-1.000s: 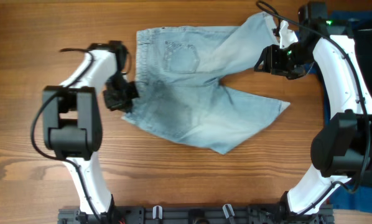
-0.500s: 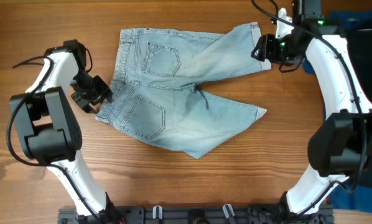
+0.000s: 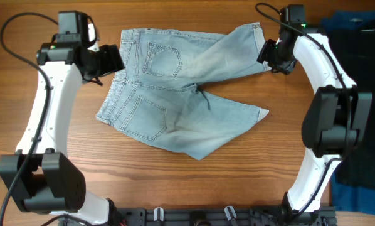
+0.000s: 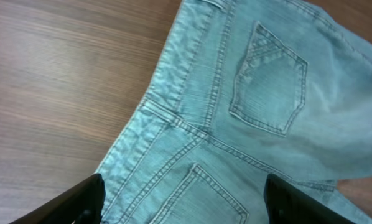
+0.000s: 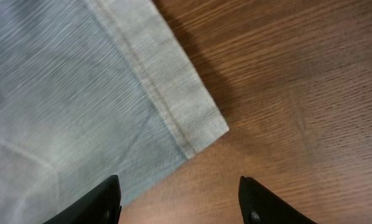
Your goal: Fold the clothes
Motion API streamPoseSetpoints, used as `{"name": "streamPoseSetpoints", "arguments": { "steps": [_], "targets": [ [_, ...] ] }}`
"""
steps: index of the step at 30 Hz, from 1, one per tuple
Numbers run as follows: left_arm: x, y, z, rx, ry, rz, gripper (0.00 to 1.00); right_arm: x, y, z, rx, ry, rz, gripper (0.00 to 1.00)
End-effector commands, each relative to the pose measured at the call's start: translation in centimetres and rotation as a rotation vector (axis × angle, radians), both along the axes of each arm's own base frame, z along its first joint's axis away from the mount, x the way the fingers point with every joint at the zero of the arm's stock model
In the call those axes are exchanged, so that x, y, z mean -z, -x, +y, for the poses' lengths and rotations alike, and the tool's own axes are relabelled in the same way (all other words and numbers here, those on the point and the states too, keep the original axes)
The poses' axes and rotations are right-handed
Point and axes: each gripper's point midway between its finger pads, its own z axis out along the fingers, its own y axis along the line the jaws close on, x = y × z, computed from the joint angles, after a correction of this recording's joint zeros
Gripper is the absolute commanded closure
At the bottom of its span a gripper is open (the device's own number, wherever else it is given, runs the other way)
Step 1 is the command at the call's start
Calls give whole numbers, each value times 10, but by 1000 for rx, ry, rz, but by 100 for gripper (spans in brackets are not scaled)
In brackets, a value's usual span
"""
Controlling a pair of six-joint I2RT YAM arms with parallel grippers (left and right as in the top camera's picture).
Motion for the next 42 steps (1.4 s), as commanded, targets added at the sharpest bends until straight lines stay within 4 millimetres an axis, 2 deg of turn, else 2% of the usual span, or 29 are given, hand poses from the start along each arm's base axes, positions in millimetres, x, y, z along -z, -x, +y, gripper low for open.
{"name": "streamPoseSetpoints", "arguments": {
  "steps": [1,6,8,13,16,20,23,26,31,32,33,34,35,38,40,42],
  "targets": [
    [5,0,-18,72,-14,5,24,17,-7,-4,82,21,2,41],
    [6,1,-33,108,-81,3,25,29,-15,-2,105,8,-9,50],
    [5,1,-41,124,-108,-4,25,43,-12,0,101,10,19,51],
    [5,1,-45,129,-109,-6,25,52,-9,0,101,13,44,52],
    [5,1,-45,129,-109,-6,25,52,-10,-1,102,14,39,66],
    [5,1,-45,128,-109,-7,27,53,-6,-3,104,24,57,96],
    [5,0,-45,127,-109,-11,29,54,7,-12,121,42,108,96],
    [4,-1,-45,127,-110,-14,32,47,28,-28,155,39,186,96],
    [5,-2,-39,113,-138,-15,36,29,79,-45,134,9,365,93],
    [5,-2,-39,113,-139,-15,36,28,85,-47,118,8,389,88],
    [5,-2,-39,112,-140,-16,36,28,89,-48,101,9,403,78],
    [5,-3,-39,111,-142,-17,36,27,90,-48,80,5,407,60],
    [6,-4,-39,111,-142,-18,36,27,90,-46,53,-6,404,54],
    [9,-5,-39,111,-143,-14,36,19,88,-33,-53,-79,379,51],
    [11,-5,-39,112,-143,-7,37,1,87,-21,-143,-134,339,51],
    [12,-6,-39,113,-142,-6,39,-29,85,-1,-267,-219,248,50]
  ]
}}
